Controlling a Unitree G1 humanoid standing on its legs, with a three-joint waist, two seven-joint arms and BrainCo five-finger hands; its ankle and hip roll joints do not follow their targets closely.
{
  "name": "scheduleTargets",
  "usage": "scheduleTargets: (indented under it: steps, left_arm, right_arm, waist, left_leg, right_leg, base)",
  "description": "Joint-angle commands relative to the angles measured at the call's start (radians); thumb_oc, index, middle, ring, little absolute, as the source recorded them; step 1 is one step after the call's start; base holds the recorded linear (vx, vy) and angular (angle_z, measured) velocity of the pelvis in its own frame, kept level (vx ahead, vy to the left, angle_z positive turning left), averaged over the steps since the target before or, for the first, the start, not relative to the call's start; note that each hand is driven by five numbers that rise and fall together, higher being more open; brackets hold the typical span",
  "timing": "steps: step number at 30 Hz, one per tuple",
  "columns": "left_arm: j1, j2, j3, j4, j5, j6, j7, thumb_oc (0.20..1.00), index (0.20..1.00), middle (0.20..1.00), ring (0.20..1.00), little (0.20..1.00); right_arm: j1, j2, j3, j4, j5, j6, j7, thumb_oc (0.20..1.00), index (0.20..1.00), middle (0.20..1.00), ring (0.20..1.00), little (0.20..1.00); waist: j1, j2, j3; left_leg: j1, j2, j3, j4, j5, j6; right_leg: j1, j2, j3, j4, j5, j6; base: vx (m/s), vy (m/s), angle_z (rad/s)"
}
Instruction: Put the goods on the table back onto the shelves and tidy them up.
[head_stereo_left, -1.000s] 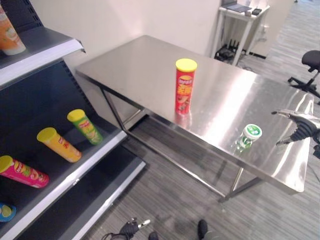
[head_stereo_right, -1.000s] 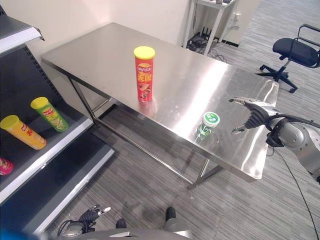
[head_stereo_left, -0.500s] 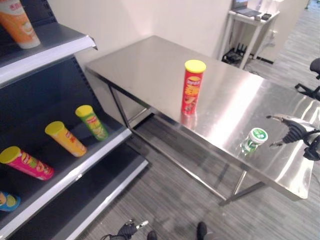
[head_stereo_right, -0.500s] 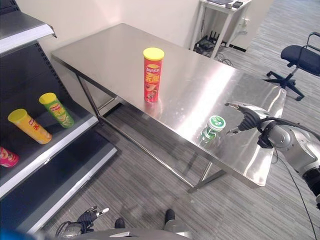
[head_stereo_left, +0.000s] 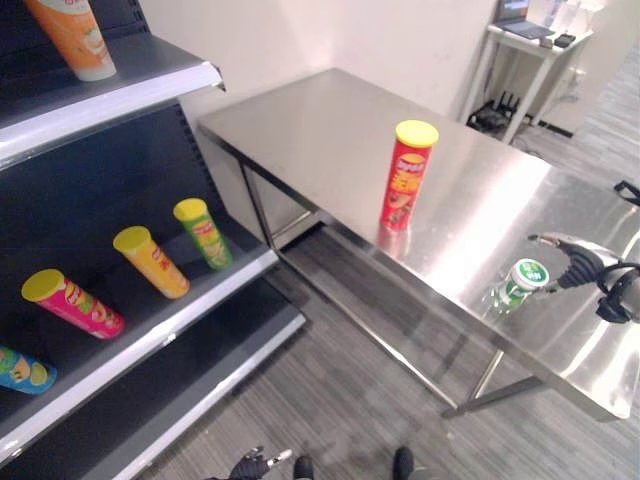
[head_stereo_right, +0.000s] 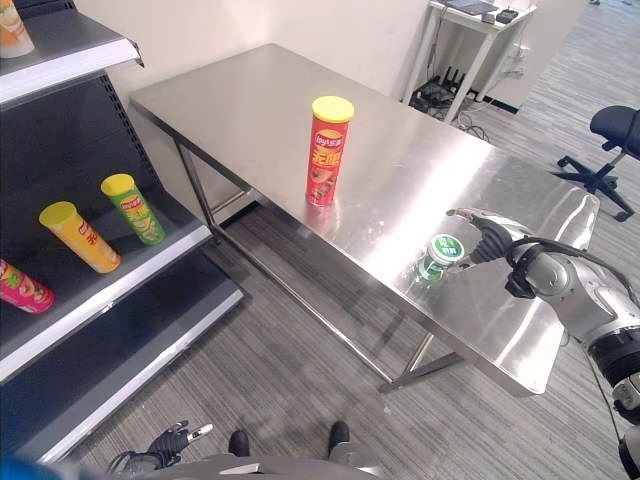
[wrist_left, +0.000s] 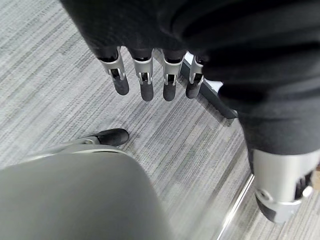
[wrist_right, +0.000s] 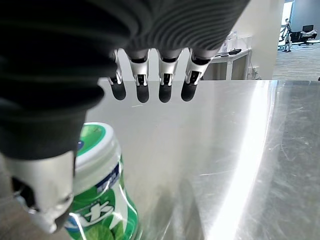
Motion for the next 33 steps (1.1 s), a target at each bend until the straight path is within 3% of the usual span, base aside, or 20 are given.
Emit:
scheduleTargets:
  steps: [1,21,22,24,25,26,33]
  left_arm:
    - [-0.060,0.035,-0.023,0.004,0.003,-0.021,0.001,1.000,1.000,1.000,1.000,1.000]
    - [-0.068,0.035,-0.024,0.003,0.005,-0.021,-0.006,1.000,1.000,1.000,1.000,1.000]
    - [-0.067,0.036,-0.022,0.004,0.006,-0.021,-0.006,1.000,1.000,1.000,1.000,1.000]
    - [-0.066,0.037,-0.020,0.004,0.005,-0.020,-0.006,1.000,1.000,1.000,1.000,1.000]
    - [-0.067,0.037,-0.018,0.004,0.004,-0.021,-0.006,1.000,1.000,1.000,1.000,1.000]
    - [-0.066,0.038,-0.017,0.002,0.004,-0.021,-0.006,1.000,1.000,1.000,1.000,1.000]
    - [-0.062,0.041,-0.017,-0.014,0.002,-0.023,0.001,1.000,1.000,1.000,1.000,1.000]
  right_arm:
    - [-0.122,-0.001,0.054,0.016,0.017,0.001,0.000,1.000,1.000,1.000,1.000,1.000]
    - [-0.131,0.022,0.102,-0.010,0.032,-0.005,0.033,1.000,1.000,1.000,1.000,1.000]
    - [-0.130,0.023,0.101,-0.011,0.030,-0.005,0.032,0.959,0.959,0.959,0.959,0.959]
    - [-0.130,0.025,0.102,-0.013,0.022,-0.006,0.030,0.715,0.715,0.715,0.715,0.715]
    - [-0.129,0.027,0.101,-0.015,0.020,-0.007,0.028,0.269,0.269,0.269,0.269,0.269]
    - [-0.128,0.028,0.099,-0.016,0.015,-0.007,0.023,0.200,0.200,0.200,0.200,0.200]
    - [-0.119,0.025,0.071,-0.023,-0.014,-0.011,-0.009,0.200,0.200,0.200,0.200,0.200]
  waist:
    - [0.036,-0.016,0.026]
    - [0.041,-0.019,0.024]
    - [0.042,-0.018,0.024]
    - [0.043,-0.018,0.024]
    - [0.043,-0.017,0.025]
    - [0.044,-0.016,0.026]
    - [0.044,-0.014,0.026]
  left_leg:
    - [0.031,0.069,0.021,0.061,-0.082,-0.071]
    - [0.033,0.072,0.018,0.058,-0.083,-0.072]
    - [0.034,0.072,0.017,0.058,-0.084,-0.072]
    - [0.033,0.071,0.017,0.059,-0.084,-0.072]
    - [0.033,0.071,0.017,0.058,-0.084,-0.072]
    - [0.034,0.071,0.017,0.058,-0.084,-0.072]
    - [0.032,0.069,0.012,0.058,-0.084,-0.071]
  right_leg:
    - [0.033,-0.060,0.001,0.075,-0.125,0.068]
    - [0.037,-0.060,-0.006,0.074,-0.128,0.068]
    - [0.038,-0.061,-0.005,0.074,-0.128,0.068]
    - [0.038,-0.061,-0.008,0.074,-0.128,0.068]
    - [0.038,-0.062,-0.008,0.075,-0.128,0.068]
    - [0.038,-0.062,-0.008,0.075,-0.128,0.068]
    - [0.040,-0.064,-0.013,0.076,-0.129,0.069]
  base:
    - [0.01,-0.007,0.03]
    - [0.00,0.000,0.00]
    - [0.00,0.000,0.00]
    - [0.01,-0.001,0.04]
    - [0.00,0.001,0.06]
    - [0.00,0.000,0.07]
    - [0.00,-0.001,0.02]
